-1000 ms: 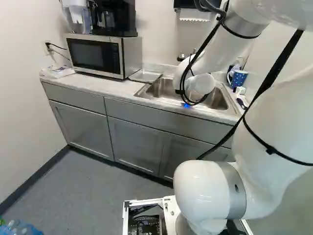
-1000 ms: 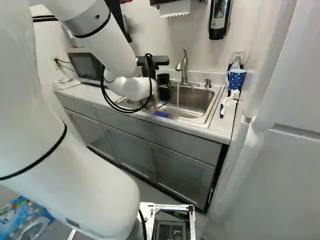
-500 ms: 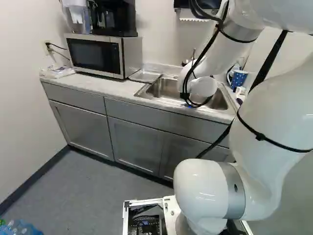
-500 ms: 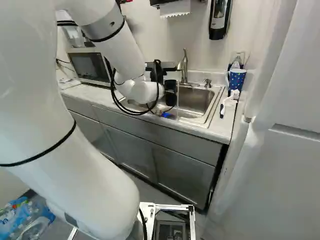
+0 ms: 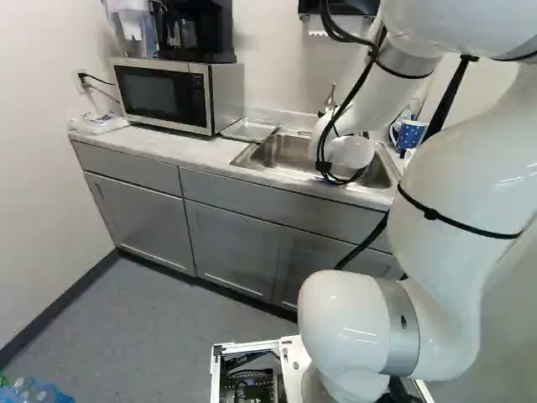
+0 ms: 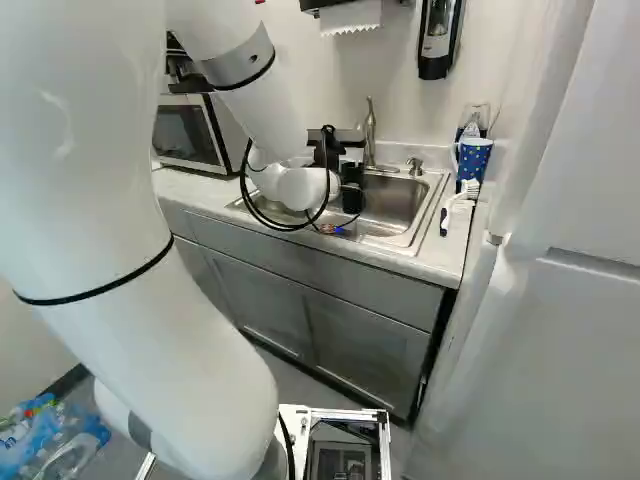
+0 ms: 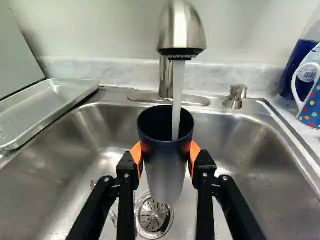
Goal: Rinse the cup and place it in the tray
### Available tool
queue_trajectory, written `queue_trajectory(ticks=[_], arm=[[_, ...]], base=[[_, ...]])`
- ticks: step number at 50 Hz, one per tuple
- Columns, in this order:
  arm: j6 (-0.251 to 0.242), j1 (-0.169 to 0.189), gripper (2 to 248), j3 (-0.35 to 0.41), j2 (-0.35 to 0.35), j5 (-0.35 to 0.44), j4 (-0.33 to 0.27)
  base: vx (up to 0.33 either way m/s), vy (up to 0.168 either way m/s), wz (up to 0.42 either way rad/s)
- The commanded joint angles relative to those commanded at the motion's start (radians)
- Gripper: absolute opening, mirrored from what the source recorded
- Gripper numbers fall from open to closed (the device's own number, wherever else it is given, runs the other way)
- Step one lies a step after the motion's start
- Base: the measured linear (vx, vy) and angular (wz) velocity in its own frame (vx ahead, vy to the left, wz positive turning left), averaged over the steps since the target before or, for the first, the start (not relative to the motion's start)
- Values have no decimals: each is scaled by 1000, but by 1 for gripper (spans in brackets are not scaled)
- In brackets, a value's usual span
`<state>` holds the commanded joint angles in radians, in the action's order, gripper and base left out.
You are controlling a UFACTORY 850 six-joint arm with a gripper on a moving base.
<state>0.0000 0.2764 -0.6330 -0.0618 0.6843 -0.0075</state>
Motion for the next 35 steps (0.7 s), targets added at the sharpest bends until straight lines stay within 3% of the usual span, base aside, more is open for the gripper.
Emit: queue_trajectory(ticks=[35], arm=[[0,0,111,0,0,4,0]], base=[[0,0,0]])
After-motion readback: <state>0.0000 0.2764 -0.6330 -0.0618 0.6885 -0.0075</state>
